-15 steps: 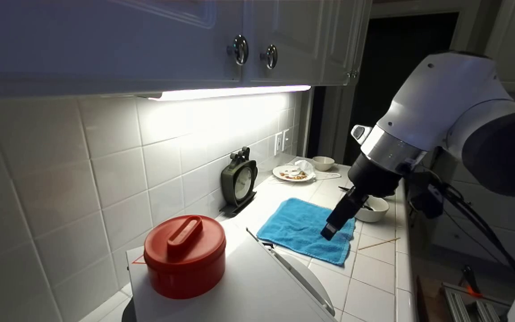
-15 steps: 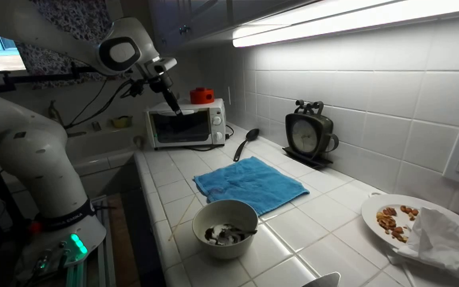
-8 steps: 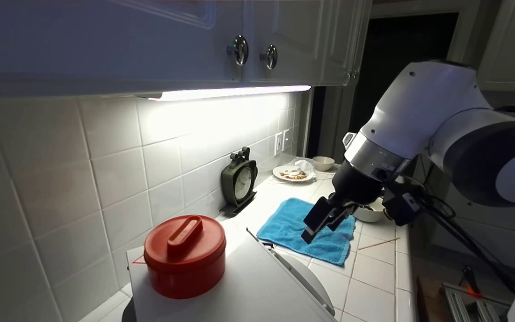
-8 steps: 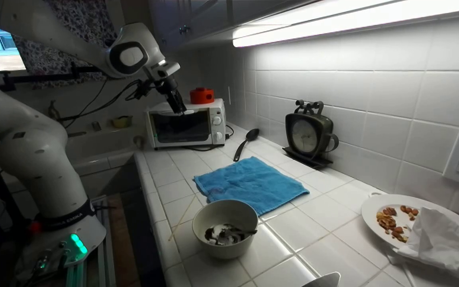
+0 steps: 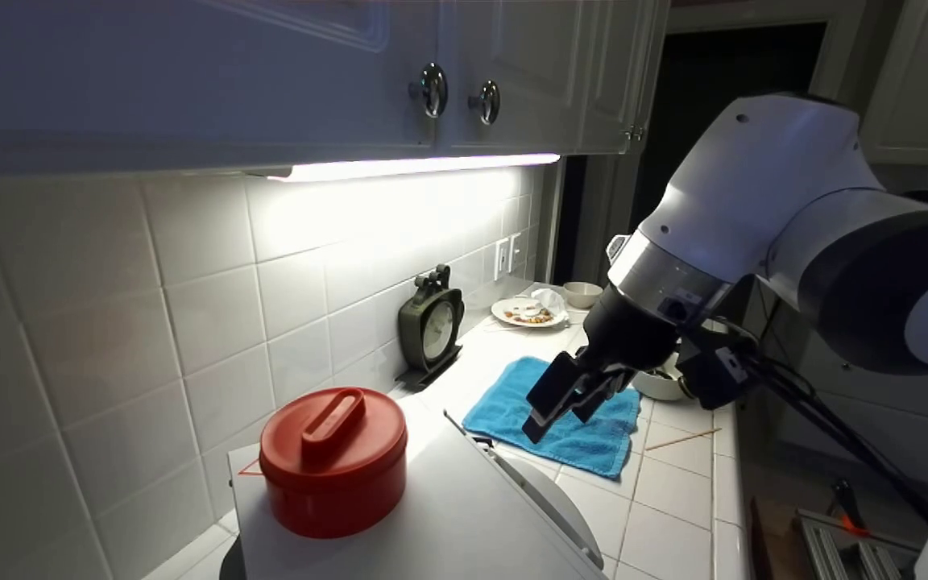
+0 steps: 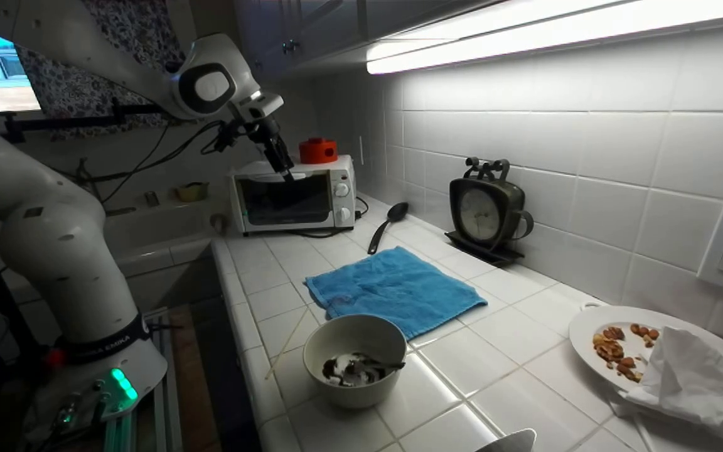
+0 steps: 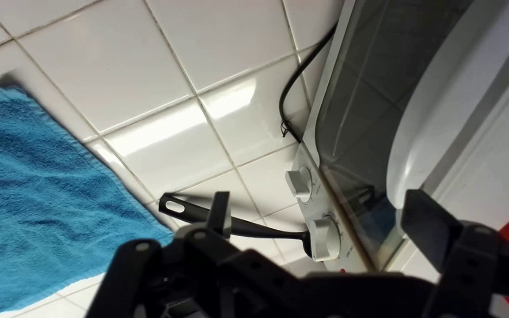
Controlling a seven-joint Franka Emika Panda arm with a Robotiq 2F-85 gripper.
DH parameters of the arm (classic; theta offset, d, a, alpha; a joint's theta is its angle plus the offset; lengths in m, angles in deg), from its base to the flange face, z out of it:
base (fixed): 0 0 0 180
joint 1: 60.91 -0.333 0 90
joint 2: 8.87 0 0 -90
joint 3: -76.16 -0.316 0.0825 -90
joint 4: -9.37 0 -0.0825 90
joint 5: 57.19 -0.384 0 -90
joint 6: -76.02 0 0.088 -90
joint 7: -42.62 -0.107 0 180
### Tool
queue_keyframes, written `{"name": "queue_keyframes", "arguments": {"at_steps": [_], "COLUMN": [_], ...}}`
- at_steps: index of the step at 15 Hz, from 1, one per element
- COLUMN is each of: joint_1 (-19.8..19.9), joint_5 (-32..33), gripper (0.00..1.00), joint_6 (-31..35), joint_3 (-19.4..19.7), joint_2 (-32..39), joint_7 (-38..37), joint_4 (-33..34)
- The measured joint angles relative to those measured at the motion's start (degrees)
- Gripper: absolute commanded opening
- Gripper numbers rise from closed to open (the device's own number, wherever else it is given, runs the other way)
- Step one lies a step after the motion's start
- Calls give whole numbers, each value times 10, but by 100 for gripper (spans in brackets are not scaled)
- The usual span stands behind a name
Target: Open the oven door.
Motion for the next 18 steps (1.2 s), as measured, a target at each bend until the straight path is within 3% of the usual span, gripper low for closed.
{"name": "queue_keyframes", "arguments": {"at_steps": [18], "joint_1": [-20], "joint_5": [0], "gripper": [100], "joint_6": [7], "joint_3": [-5], "joint_2": [36], "joint_7": [-17], "joint_4": [11]}}
